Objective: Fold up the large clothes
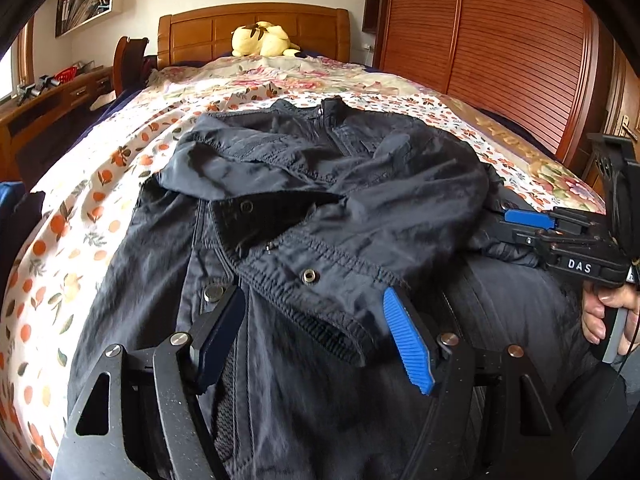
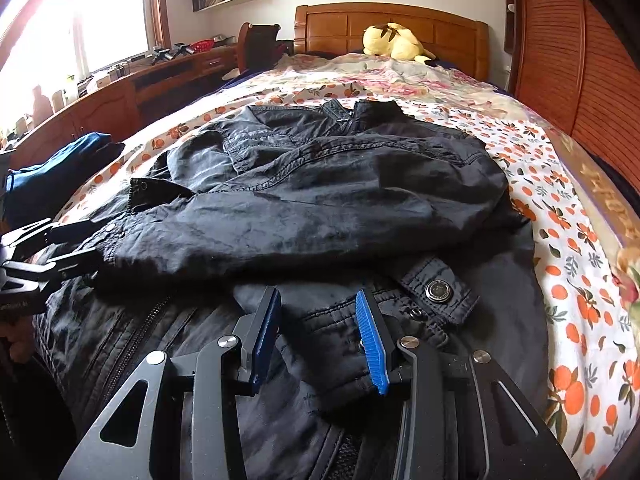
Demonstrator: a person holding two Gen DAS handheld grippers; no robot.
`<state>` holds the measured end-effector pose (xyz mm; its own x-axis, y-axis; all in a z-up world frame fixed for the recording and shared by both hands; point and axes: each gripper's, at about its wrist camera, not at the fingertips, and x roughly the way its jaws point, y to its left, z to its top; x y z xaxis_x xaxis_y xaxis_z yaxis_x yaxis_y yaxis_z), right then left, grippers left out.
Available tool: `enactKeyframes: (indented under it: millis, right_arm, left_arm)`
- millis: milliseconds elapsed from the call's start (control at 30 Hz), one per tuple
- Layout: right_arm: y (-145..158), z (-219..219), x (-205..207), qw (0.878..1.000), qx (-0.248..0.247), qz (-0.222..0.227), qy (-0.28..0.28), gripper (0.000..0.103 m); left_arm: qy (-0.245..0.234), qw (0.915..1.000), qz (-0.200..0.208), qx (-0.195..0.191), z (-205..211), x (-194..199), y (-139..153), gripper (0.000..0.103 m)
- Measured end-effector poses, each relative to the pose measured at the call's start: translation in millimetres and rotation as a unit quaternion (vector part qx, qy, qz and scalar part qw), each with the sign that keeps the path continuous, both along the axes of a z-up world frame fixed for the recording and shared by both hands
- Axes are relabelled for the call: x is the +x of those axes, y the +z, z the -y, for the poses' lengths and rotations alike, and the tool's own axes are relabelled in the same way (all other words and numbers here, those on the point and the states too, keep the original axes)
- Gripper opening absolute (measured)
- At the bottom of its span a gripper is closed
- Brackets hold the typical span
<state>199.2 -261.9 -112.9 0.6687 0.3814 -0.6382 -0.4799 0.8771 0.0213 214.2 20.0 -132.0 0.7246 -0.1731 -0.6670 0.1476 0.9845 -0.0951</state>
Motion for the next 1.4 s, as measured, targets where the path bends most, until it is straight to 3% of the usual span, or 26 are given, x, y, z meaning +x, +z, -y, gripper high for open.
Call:
enactKeyframes:
  millis: [267,400,433,667,1000,1067,1100,1200,1267,1333,1400]
  right_arm:
    - [-0.1,1.7,1.0,1.0,-0.008,0.009,-0.012,0.041]
    - [2.0,2.5,1.3,1.0,-0.006,0.014,-0.014,0.041]
    - [2.1,2.6,1.4,1.0,-0.007,0.016,-0.015,0.041]
    - [2.3,8.4,3.8,1.0,-0.003,0.016,-0.022,0.041]
    - [4.9,17.7,7.0,0.999,-0.001,0.018,-0.037,0.041]
    - [7.8,23.5,8.4,0.999,0.004,0.02,-0.041,0.041]
    - [9.3,26.9,9.7,0.999,0.004,0.02,-0.043,0.041]
    - [14.8,40.2,19.5,0.998,0.008,0.018,-0.058,0.041]
    - [18.3,49.0,31.4,0.997,0.012,0.012,-0.069,0.041]
    - [22.2,55.3,44.4,0.997,0.004,0.015,-0.077,0.041]
    - [24.2,59.0,63.0,0.995,-0.022,0.02,-0.093,0.041]
  left_arm:
    - [-0.015,0.9995,-0.02,-0.021,3.4,-5.7,-8.5,0.053]
    - [-0.032,0.9985,-0.03,-0.032,6.3,-3.6,-9.0,0.011]
    - [-0.035,0.9984,-0.027,-0.033,7.5,-4.7,-6.4,0.005]
    - [-0.029,0.9989,0.035,-0.013,8.3,-24.9,24.2,0.003]
    - [-0.02,0.999,0.038,-0.013,-3.5,-30.4,25.0,0.003]
    - [-0.02,0.9992,0.031,-0.015,-6.1,-28.4,22.5,0.005]
    - [-0.015,0.9993,0.031,-0.012,-7.5,-28.1,21.8,0.011]
    - [-0.005,0.9989,0.044,-0.016,-16.2,-30.8,23.6,0.039]
    - [0.0,0.9986,0.046,-0.025,-23.6,-31.0,25.7,0.047]
    - [0.004,0.9982,0.05,-0.032,-30.7,-31.7,27.1,0.075]
    - [0.01,0.9977,0.054,-0.039,-36.7,-31.5,28.0,0.083]
